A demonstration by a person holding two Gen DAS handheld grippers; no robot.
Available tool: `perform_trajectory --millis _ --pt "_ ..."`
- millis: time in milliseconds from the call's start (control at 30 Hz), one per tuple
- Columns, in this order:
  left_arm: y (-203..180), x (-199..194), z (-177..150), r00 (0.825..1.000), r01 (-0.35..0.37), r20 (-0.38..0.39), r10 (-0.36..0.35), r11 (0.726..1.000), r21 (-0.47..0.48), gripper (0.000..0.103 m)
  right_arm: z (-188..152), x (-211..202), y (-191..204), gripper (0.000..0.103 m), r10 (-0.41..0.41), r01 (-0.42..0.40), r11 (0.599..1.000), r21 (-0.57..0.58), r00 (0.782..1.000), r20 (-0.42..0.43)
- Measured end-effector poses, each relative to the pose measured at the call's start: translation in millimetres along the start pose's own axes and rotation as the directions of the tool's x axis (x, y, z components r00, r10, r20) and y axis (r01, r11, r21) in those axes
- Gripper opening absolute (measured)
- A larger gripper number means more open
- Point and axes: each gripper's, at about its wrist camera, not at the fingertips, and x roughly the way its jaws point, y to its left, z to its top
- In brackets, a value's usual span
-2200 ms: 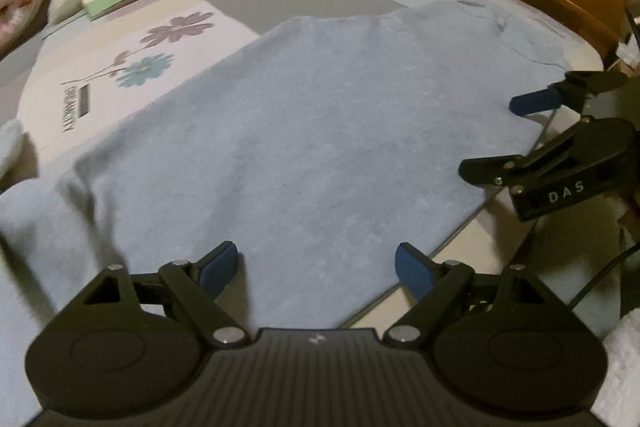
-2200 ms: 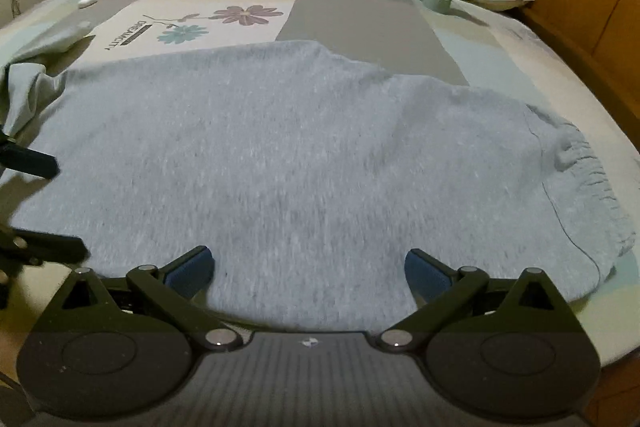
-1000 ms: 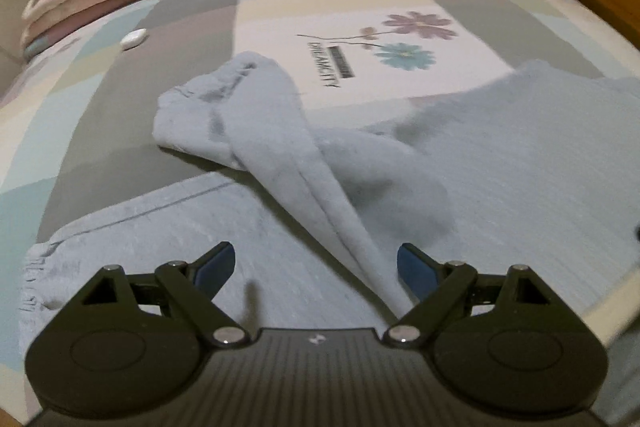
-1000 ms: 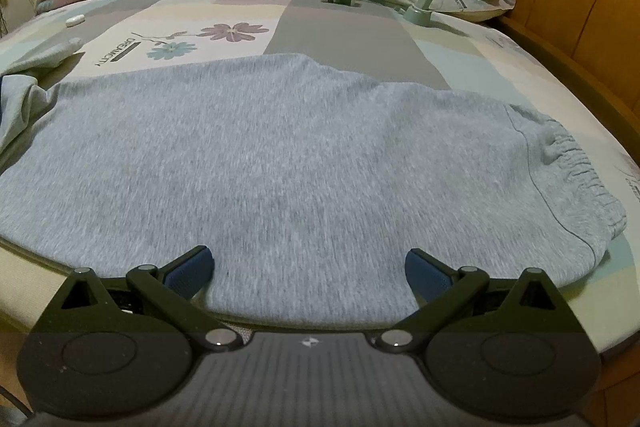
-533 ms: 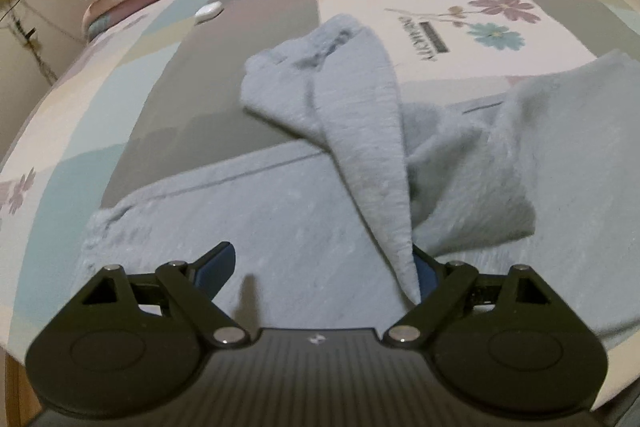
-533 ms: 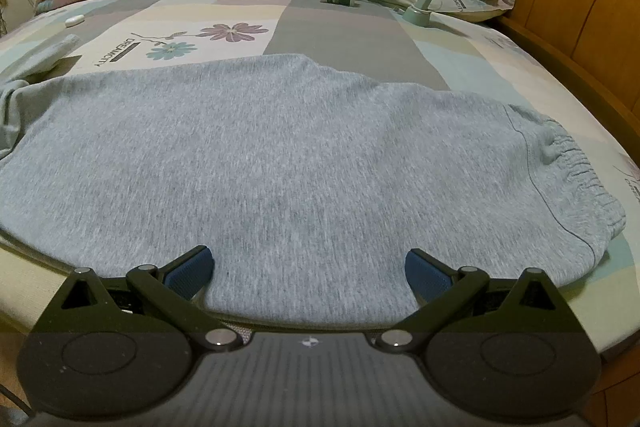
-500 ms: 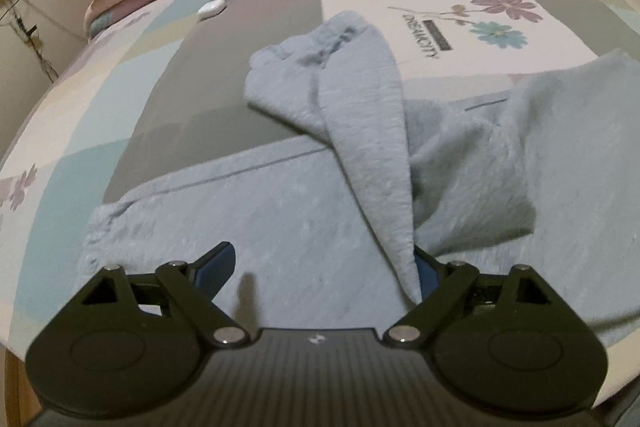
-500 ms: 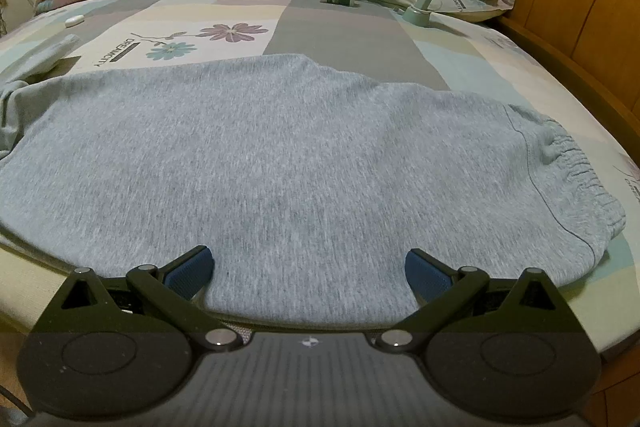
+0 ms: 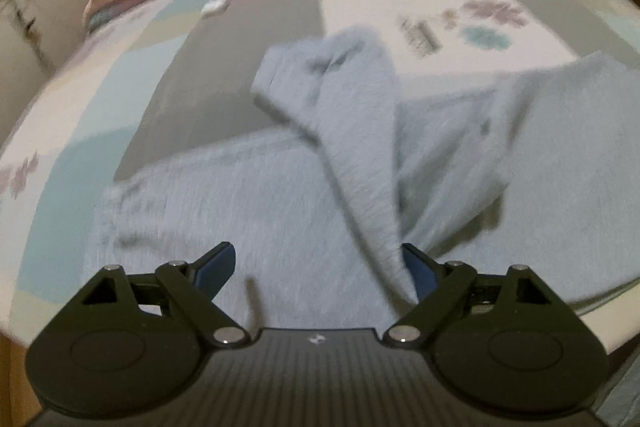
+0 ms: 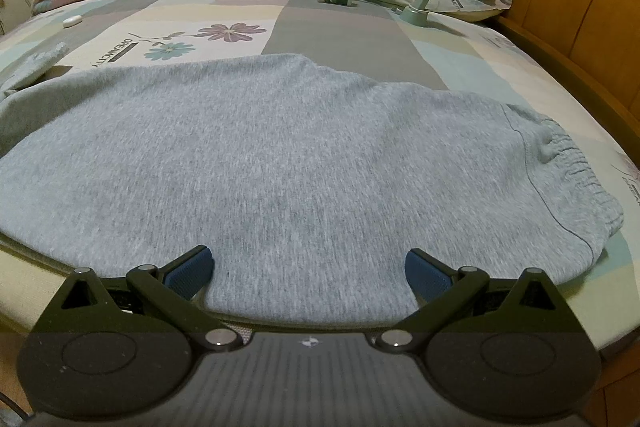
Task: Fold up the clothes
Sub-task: 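Grasp a pant leg with the left gripper and lift it over the pants, then grasp the cuff of the grey pant leg with the left gripper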
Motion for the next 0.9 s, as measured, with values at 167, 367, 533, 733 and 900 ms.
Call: perform_trajectory --millis 167,367,533,733,900 --pt "-16.2 5.0 44.5 0.998 0.005 0.058 -0.011 0.995 0.097 0.088 13.1 -5.0 0.0 0.103 0.031 -0.03 0.999 0.016 0.998 -0.057" --pt "-39.8 42.9 95.0 1.0 -0.023 0.023 0.019 0.977 0.212 0.088 46.7 -26.3 15.8 0.103 0.142 -0.144 0.99 -0.01 0.983 -0.12" --pt "-53.3 79.8 114.4 0.997 -0.052 -0.046 0.066 0.966 0.252 0.088 80.3 -39.5 39.7 0.103 0.268 -0.273 0.962 -0.002 0.949 -0.166" --pt "-64.0 118.0 121.8 0.981 -0.14 -0.083 0.175 0.936 0.322 0.09 92.7 -54.3 76.1 0.103 0.316 -0.326 0.943 -0.066 0.941 -0.123" --pt "-58.9 119.5 129.9 0.974 -0.183 -0.071 0.217 0.928 0.324 0.089 81.8 -54.6 81.3 0.103 0.306 -0.315 0.948 -0.053 0.943 -0.131"
